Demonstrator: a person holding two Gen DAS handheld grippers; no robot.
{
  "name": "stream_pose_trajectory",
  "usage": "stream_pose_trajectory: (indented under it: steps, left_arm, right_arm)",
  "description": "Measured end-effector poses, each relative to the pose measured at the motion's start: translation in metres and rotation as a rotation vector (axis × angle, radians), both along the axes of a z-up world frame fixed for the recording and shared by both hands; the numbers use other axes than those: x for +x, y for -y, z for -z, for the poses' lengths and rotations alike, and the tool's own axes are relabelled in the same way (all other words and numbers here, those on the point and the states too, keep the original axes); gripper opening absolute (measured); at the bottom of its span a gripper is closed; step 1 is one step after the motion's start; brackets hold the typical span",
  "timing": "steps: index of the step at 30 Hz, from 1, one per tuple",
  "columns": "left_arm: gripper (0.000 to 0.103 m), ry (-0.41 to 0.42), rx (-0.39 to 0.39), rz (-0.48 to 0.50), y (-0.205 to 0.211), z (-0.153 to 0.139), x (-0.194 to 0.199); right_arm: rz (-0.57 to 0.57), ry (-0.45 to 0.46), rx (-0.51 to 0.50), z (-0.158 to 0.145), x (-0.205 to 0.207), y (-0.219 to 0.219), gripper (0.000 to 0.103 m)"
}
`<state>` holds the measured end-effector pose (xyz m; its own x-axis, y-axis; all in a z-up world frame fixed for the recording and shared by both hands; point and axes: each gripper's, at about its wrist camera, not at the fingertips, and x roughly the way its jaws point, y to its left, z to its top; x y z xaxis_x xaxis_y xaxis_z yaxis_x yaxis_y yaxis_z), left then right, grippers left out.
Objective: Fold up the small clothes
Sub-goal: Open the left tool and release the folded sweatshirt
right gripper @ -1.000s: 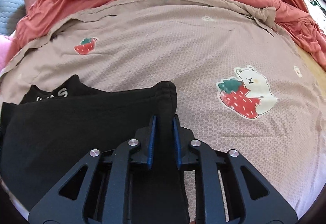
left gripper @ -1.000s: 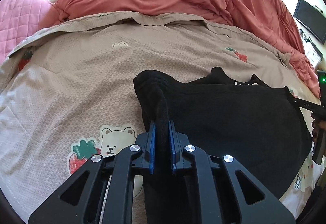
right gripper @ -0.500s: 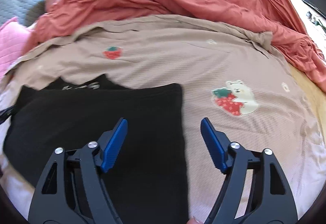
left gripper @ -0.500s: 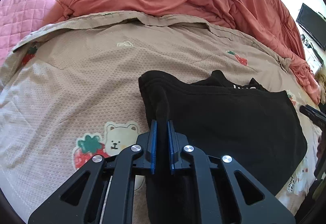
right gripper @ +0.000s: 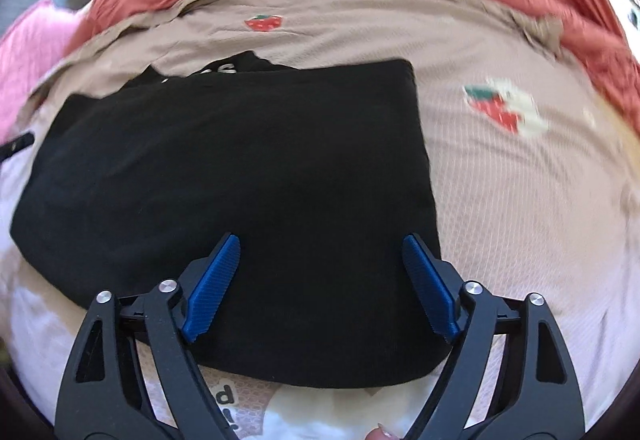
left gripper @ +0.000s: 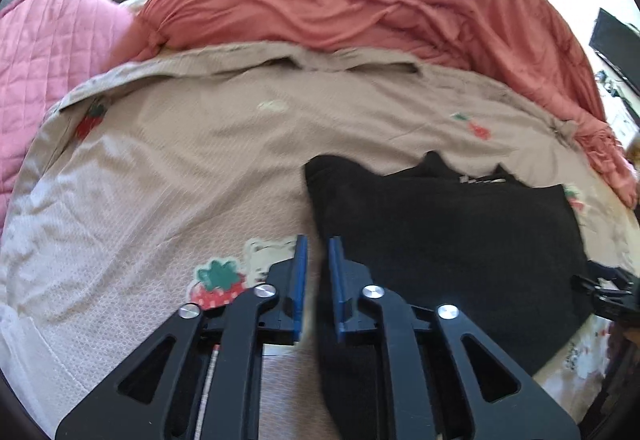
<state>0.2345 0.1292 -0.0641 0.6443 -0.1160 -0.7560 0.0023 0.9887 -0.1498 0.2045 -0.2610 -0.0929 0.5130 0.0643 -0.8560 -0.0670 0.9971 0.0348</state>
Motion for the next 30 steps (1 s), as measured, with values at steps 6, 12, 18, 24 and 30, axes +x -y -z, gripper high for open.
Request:
stream_pose_trajectory:
  steps: [6,12,18,24,30]
  left_arm:
    - [0.030,-0.030,-0.029,0.100,0.029,0.003,-0.005]
    - [0.043,-0.108,0.024,0.169,0.054,0.033,-0.005]
    - [0.049,-0.112,0.012,0.178,0.053,0.033,-0.005]
    - [0.050,-0.116,0.011,0.184,0.053,0.029,-0.004]
    - [0.060,-0.109,0.006,0.189,0.054,0.021,-0.006]
  right_arm:
    - [0.024,0.029,-0.024,-0.010,-0.014,0.000,0.078]
    - [-0.036,0.127,0.017,-0.032,-0.040,-0.015,0.078]
    - [-0.058,-0.011,0.013,-0.004,-0.038,-0.033,0.078]
    - [-0.038,-0.025,0.049,-0.005,-0.041,-0.029,0.078]
    - [-0.051,0.033,0.088,-0.027,-0.047,-0.034,0.082]
